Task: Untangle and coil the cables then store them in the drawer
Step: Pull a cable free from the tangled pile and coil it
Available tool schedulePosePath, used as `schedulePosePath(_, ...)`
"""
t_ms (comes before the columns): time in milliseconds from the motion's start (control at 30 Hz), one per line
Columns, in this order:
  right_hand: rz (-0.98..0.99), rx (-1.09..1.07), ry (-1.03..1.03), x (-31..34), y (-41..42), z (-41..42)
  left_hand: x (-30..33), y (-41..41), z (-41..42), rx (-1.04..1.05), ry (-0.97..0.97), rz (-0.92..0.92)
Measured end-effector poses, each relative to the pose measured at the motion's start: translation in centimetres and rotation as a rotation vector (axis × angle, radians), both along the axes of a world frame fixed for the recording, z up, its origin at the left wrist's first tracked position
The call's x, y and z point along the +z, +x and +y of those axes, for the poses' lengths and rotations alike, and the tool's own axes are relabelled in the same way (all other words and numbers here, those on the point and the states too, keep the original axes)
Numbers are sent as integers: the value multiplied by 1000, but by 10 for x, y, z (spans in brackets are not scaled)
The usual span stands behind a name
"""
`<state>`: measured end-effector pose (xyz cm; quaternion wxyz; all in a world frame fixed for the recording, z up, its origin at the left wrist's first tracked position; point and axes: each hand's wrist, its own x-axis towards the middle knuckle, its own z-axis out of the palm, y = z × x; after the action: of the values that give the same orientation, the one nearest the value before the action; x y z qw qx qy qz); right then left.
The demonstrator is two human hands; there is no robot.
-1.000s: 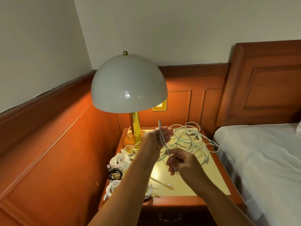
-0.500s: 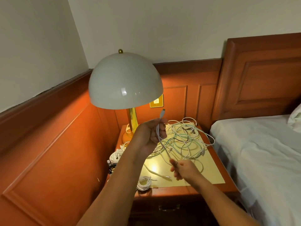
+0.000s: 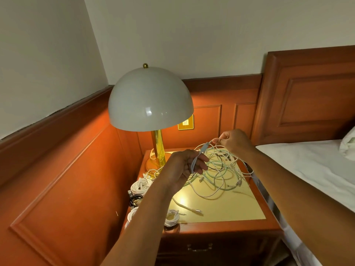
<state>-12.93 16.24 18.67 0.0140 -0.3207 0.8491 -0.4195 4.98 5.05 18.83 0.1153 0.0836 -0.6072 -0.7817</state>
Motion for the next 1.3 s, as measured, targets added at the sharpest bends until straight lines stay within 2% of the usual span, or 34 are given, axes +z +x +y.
schedulePosePath(100,57,-44,24,9,-2,-3,4,0,-2,-3,-40,58)
schedulePosePath(233,-9,-4,3,10,-1,-5,25,3,-12,-20,-44,168)
schedulePosePath(333,-227,36,-54,-4,0,-7,40,3,-15,-8,-55,230)
schedulePosePath(500,-622,137,-36,-58,20,-11,43,-7,-12,98,-55,249)
schedulePosePath(633,-755,153,-58,-78,27,-20,29,-8,-5,124,34,244)
schedulePosePath(700,-691,86,-41,-74,22,-24,20,-5,-4,116,60,227)
schedulePosePath(833,-384,-108,7,-46,7,-29,1,3,-7,74,31,191)
schedulePosePath(967,-102,-34,21,-4,-1,-25,-19,5,-9,57,-42,121)
schedulePosePath(1133,-29,44,-3,34,5,-22,-42,0,-7,40,-153,-13)
schedulePosePath(1300,74,124,105,51,38,-7,-66,-6,-6,64,-194,-129)
